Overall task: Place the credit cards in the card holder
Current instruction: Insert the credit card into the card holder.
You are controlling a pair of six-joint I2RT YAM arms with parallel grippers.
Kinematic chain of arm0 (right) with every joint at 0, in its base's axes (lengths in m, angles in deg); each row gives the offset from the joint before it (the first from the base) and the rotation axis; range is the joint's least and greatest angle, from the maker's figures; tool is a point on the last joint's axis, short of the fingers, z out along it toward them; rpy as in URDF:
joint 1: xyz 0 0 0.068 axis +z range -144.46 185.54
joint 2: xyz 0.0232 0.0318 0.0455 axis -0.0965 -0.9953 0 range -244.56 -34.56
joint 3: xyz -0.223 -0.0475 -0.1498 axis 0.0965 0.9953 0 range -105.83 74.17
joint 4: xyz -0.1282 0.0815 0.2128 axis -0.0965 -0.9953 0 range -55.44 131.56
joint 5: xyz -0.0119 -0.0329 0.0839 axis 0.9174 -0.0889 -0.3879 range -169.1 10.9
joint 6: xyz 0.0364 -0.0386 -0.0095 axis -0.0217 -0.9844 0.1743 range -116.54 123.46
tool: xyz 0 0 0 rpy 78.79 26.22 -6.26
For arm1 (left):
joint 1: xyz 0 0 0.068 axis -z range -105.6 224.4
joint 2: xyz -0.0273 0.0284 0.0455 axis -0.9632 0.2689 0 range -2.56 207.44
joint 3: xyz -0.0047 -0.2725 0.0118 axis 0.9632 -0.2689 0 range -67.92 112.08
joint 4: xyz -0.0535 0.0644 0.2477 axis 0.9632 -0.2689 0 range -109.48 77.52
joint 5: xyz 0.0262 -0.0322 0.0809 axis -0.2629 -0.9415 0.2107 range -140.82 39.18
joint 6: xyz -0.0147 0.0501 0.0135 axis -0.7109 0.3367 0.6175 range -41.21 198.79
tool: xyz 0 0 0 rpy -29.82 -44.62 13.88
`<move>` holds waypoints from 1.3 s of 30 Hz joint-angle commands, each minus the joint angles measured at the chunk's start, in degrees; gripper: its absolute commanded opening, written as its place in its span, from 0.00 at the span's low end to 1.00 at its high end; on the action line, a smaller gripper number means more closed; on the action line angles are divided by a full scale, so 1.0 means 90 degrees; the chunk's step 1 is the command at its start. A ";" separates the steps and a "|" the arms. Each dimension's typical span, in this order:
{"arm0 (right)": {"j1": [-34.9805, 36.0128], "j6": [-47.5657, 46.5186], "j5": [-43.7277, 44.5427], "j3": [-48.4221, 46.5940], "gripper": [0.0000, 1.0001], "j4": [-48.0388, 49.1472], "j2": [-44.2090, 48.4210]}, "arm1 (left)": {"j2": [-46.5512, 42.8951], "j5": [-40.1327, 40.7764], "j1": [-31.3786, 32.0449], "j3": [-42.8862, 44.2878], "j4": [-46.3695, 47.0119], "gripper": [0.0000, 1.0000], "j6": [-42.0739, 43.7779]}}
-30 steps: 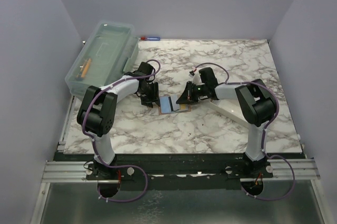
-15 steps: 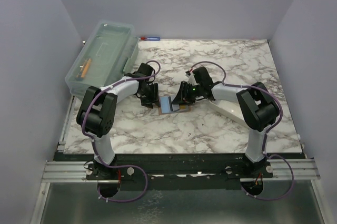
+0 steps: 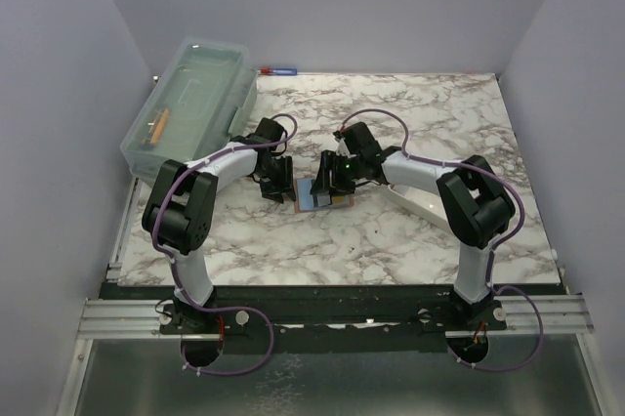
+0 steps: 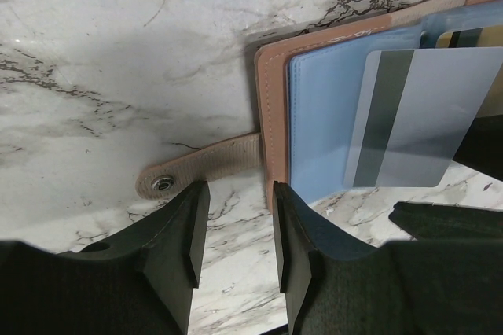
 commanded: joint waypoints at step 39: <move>0.0087 0.0415 -0.1193 0.0097 0.65 0.1303 -0.0304 | 0.0173 -0.0108 0.0103 0.0075 -0.0032 0.38 0.0039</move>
